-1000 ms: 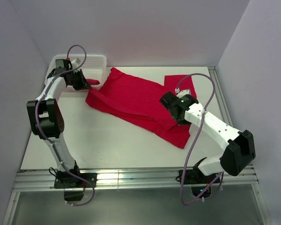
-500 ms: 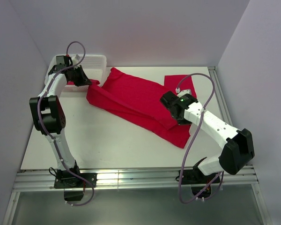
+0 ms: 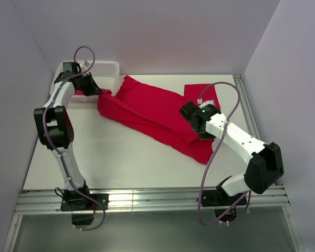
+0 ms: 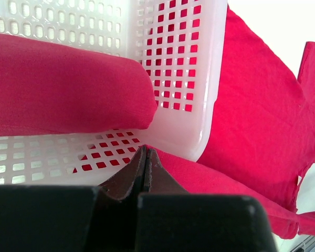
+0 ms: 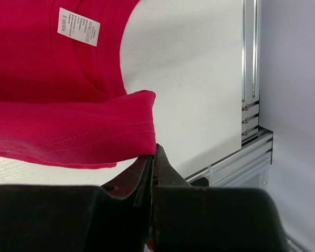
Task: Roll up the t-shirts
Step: Fold the tshirt
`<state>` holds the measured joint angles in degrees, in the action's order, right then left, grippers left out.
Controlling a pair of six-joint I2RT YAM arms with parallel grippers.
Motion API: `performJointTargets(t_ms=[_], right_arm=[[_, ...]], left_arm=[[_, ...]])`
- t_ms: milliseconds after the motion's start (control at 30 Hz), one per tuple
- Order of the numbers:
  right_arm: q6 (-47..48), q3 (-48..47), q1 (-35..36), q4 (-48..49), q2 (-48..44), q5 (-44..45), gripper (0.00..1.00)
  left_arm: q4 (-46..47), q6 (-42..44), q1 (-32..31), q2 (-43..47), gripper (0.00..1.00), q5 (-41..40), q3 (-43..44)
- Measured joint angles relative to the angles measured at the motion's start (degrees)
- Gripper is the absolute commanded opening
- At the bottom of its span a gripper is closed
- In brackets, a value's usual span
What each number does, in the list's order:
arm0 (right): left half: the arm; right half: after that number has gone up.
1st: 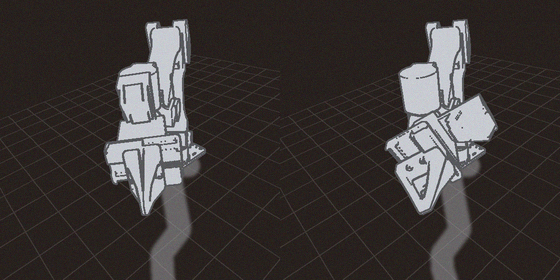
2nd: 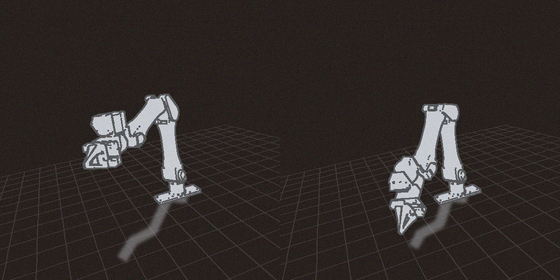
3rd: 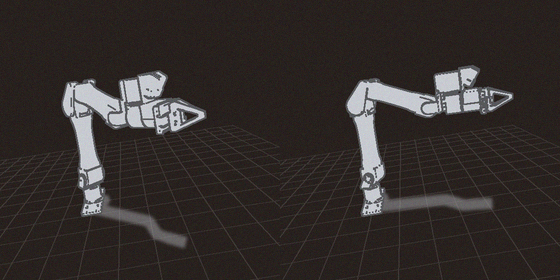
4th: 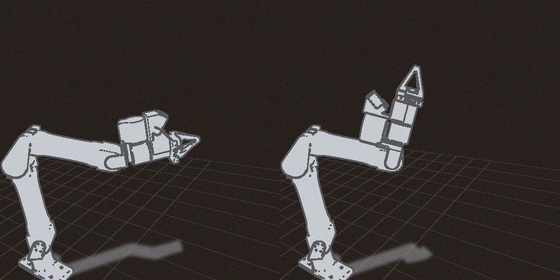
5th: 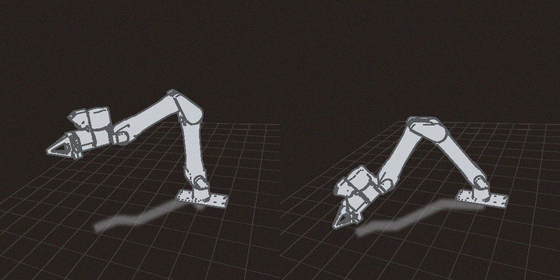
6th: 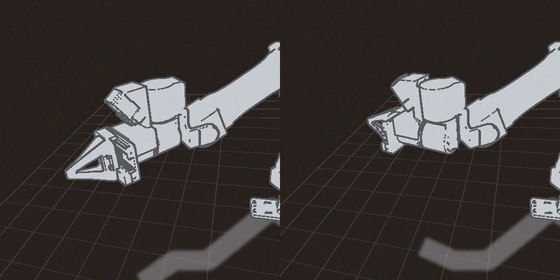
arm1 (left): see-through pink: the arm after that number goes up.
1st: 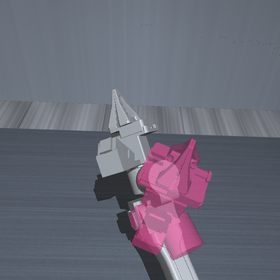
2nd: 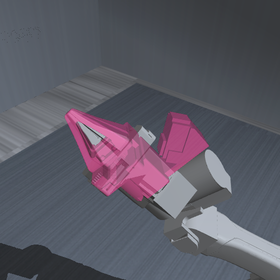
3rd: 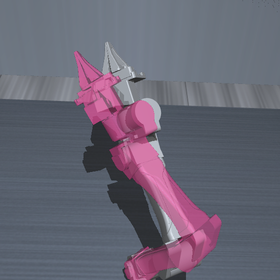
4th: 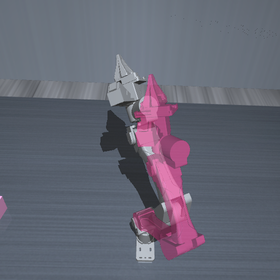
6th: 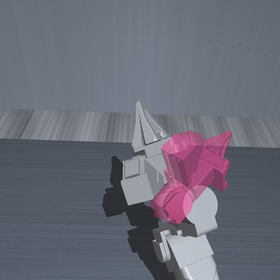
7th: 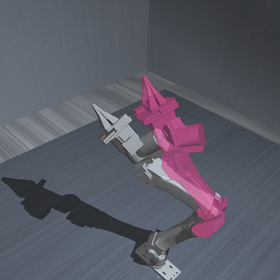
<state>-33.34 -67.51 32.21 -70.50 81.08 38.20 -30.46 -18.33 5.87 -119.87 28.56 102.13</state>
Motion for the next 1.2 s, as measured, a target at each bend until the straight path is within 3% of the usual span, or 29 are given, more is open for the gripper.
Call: performJointTargets(t_ms=[767,1200], right_arm=[[-0.7,-1.9,-1.7,0.1,11.2,2.8,0.00],[-0.5,-2.4,-2.2,6.8,20.8,-0.4,0.00]], left_arm=[[1.3,0.0,-2.3,0.0,0.00,0.1,0.0],[4.8,0.0,-4.1,3.2,0.00,0.0,-5.1]])
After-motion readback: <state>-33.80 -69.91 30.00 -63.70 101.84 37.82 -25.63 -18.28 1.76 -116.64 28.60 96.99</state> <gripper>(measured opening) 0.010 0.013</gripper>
